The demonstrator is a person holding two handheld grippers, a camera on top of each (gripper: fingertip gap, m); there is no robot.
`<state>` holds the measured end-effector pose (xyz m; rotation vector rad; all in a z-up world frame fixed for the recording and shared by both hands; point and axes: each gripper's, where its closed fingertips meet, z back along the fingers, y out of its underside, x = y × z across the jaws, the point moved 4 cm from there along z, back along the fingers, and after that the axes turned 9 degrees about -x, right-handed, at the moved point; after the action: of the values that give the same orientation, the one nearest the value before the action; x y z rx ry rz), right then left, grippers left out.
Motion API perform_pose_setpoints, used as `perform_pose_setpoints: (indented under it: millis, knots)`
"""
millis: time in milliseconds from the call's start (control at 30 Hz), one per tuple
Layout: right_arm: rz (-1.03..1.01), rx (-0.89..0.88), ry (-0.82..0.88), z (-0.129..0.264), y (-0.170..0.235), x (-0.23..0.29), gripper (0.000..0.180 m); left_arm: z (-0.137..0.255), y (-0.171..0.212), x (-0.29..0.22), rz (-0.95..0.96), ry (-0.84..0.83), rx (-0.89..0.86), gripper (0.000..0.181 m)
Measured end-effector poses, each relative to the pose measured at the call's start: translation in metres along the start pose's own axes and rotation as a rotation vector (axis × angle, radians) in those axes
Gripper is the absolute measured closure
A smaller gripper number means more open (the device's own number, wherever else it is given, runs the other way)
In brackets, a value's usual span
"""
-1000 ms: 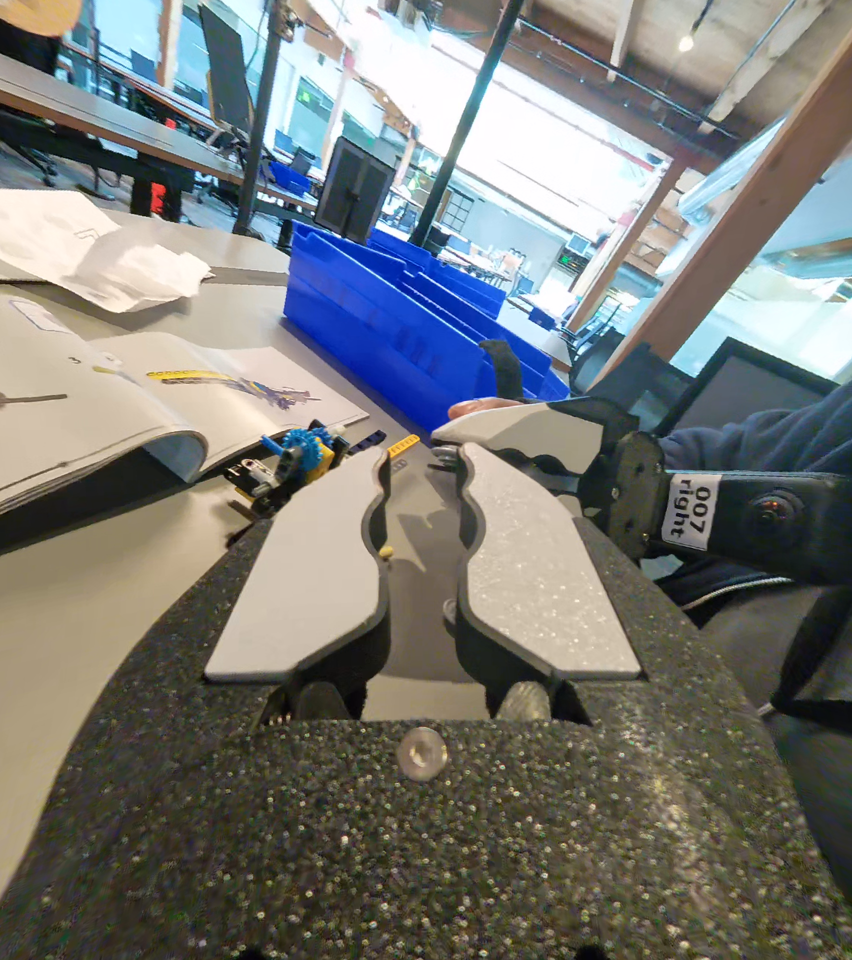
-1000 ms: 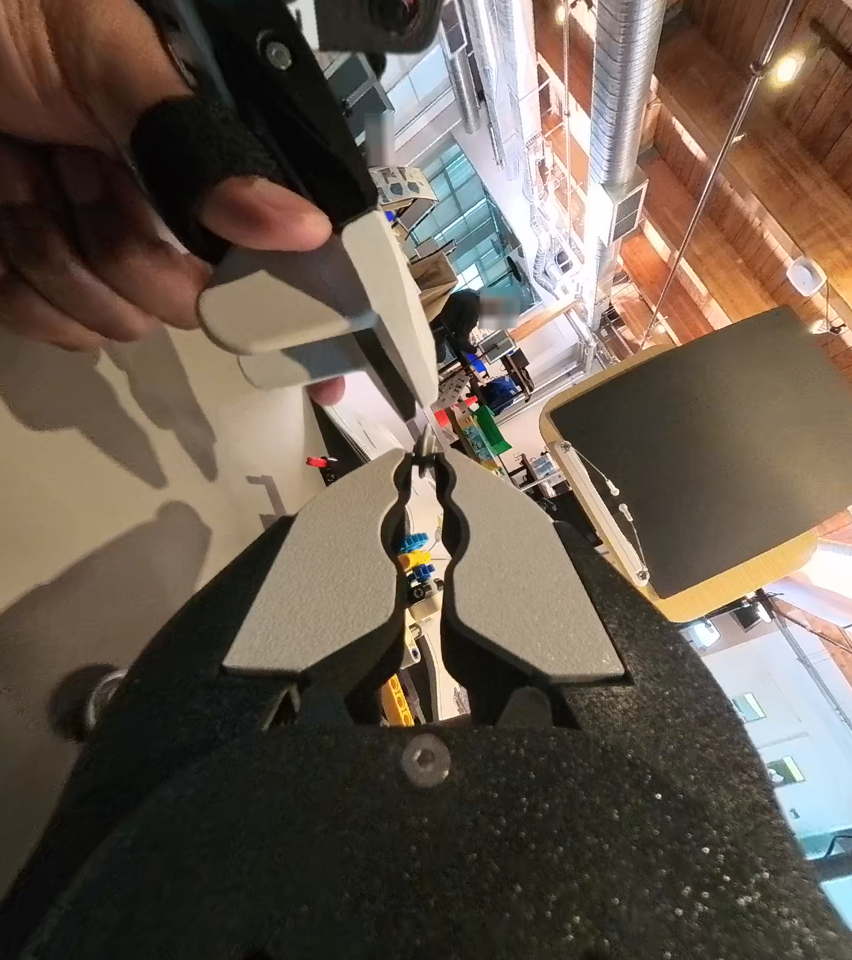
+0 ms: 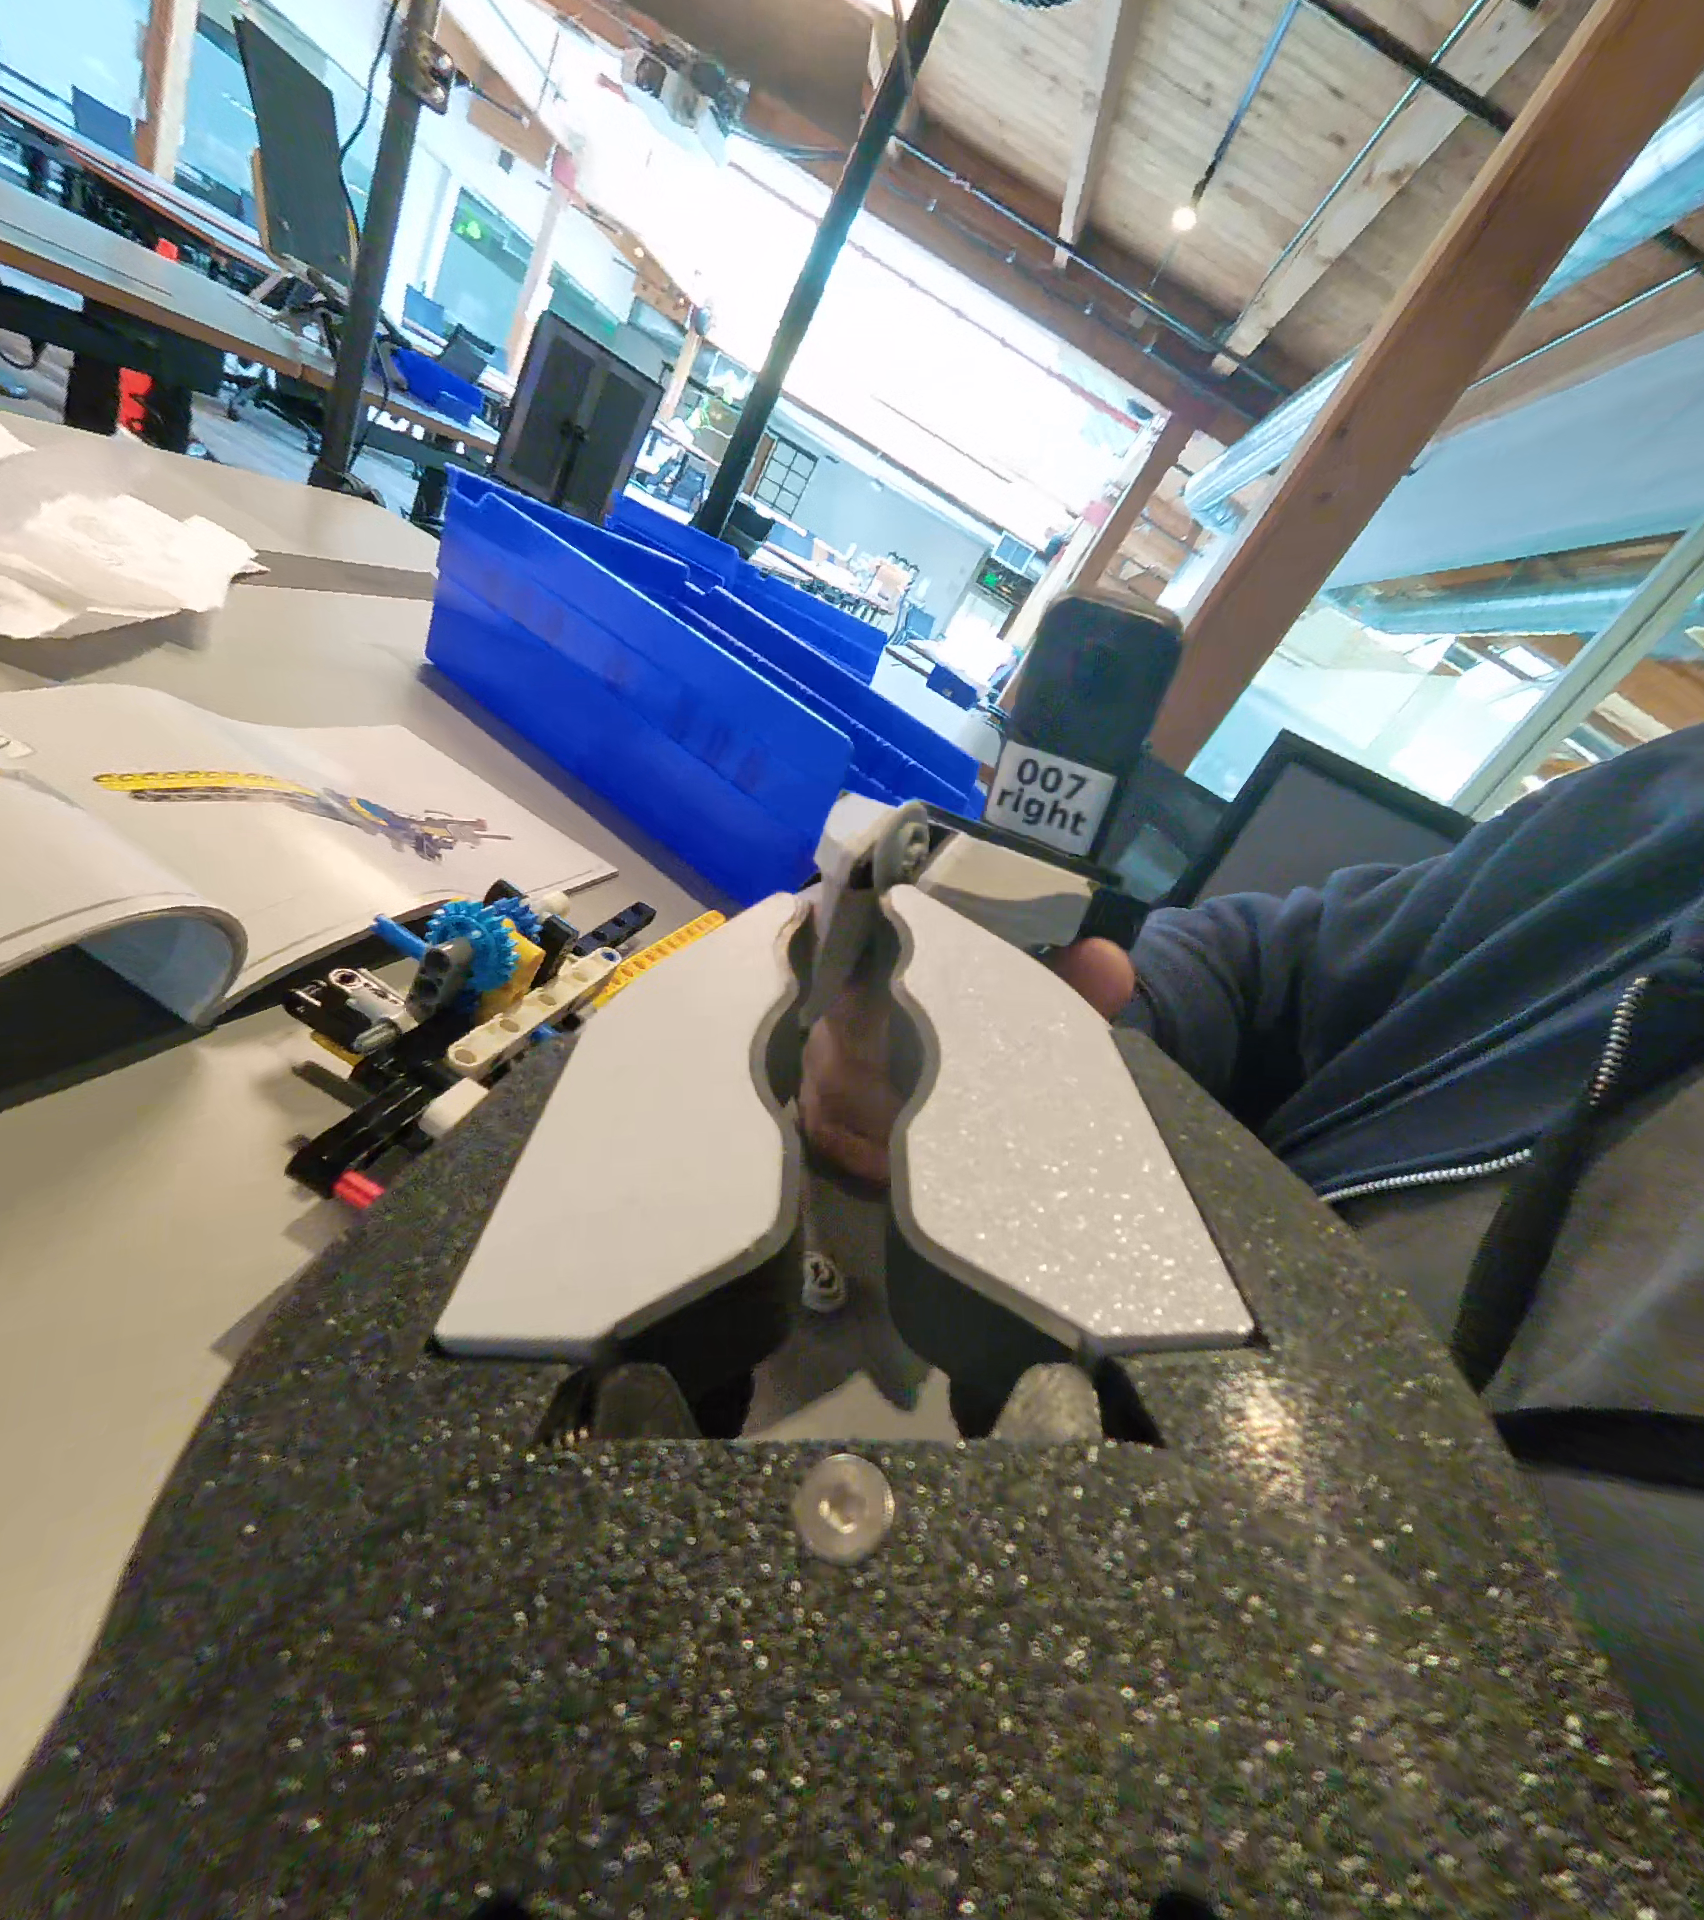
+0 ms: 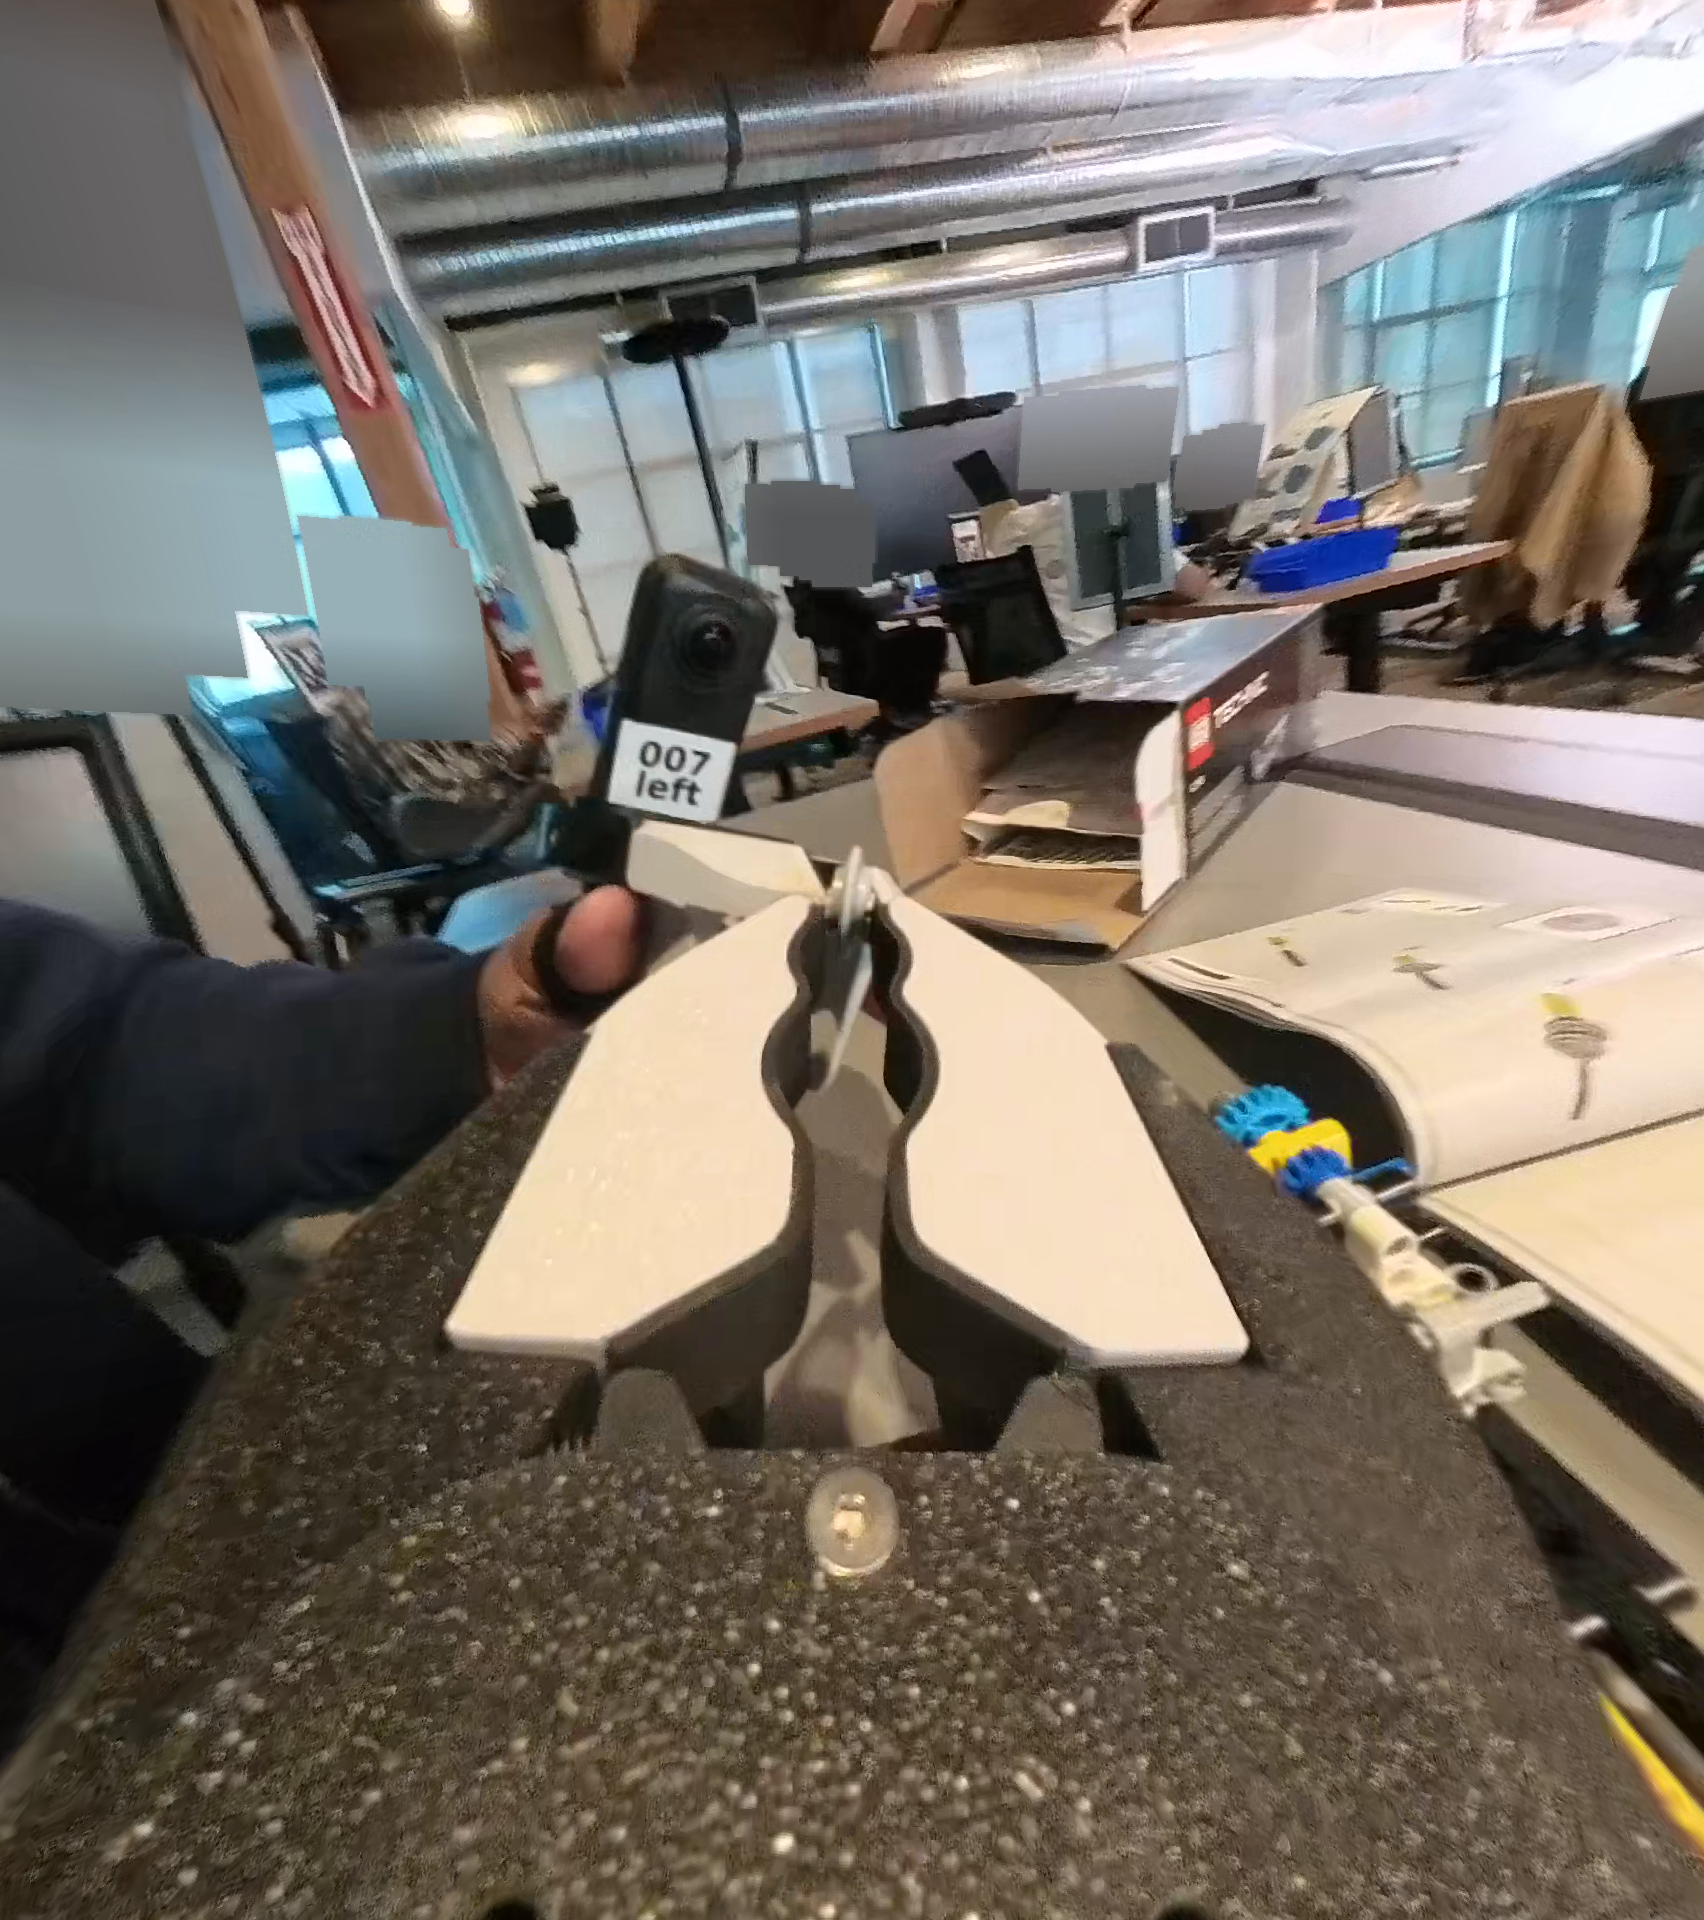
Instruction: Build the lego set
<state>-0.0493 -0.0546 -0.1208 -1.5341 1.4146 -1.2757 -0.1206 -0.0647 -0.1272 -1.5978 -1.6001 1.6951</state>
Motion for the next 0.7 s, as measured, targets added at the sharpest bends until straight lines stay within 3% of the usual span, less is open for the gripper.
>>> perform_pose_setpoints:
  millis: [200, 400, 600, 700]
  knots:
    - [-0.257, -0.031, -0.022, -0.001, 0.000, -0.006, 0.172, -0.002, -0.001, -0.002, -0.234, -0.070, 0.004, 0.168]
    - [-0.356, 0.004, -0.040, -0.001, 0.004, -0.006, 0.171, 0.000, -0.001, -0.003, -0.603, -0.153, 0.051, 0.165]
    - [-0.553, 0.190, -0.128, 0.003, 0.017, -0.003, 0.172, 0.007, 0.003, -0.010, -0.924, -0.077, 0.143, 0.164]
    - [-0.516, 0.297, -0.134, 0.006, 0.024, -0.001, 0.172, 0.011, 0.009, -0.012, -0.935, -0.010, 0.189, 0.168]
